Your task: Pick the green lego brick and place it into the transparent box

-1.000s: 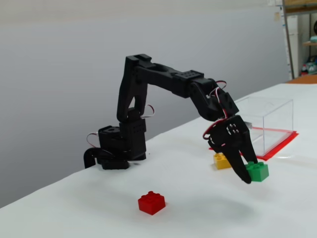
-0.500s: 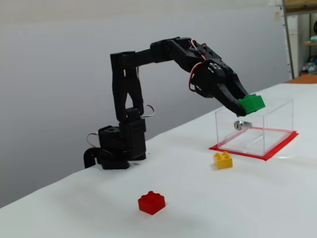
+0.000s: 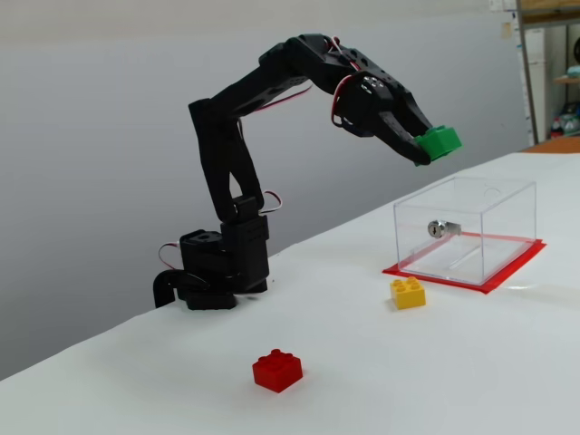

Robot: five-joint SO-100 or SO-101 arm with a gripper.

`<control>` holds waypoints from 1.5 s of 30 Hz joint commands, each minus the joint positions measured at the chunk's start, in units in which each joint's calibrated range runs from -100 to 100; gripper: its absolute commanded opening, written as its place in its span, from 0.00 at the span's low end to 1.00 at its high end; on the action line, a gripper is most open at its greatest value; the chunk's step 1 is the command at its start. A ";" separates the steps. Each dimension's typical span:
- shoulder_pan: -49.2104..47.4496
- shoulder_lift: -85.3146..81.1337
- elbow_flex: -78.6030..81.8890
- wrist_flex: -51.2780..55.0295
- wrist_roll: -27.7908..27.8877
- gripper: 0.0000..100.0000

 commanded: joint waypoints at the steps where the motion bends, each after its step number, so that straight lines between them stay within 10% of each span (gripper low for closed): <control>1: -5.65 -4.20 1.86 0.21 -0.19 0.16; 28: -46.17 0.89 6.74 -0.06 -0.03 0.16; 45: -54.67 15.99 -6.01 -0.32 0.18 0.16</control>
